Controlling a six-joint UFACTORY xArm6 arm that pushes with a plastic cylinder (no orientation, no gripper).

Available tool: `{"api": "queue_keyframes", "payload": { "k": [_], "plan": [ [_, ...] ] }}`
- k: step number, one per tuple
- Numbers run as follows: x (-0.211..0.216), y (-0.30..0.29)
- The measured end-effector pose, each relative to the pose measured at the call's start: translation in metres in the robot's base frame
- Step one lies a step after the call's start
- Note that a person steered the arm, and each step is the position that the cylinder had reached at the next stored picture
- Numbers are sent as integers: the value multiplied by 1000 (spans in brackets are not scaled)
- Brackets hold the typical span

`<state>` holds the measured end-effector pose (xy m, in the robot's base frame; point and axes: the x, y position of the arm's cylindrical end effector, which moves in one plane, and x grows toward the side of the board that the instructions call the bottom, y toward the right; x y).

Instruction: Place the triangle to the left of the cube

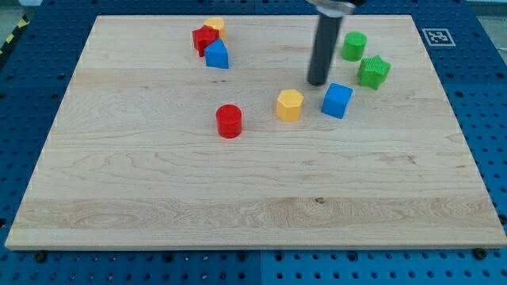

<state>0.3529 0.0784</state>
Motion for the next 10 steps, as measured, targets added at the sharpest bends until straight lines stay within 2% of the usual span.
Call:
{"api": "queue_keyframes", "payload": {
  "k": [4,5,6,7,8,9,10],
  "plan": [
    [-17,-205],
    [-34,-193],
    [-45,-143],
    [-38,-72],
    [-29,-57],
    [-13,-98],
    [-22,-133]
  ]
}}
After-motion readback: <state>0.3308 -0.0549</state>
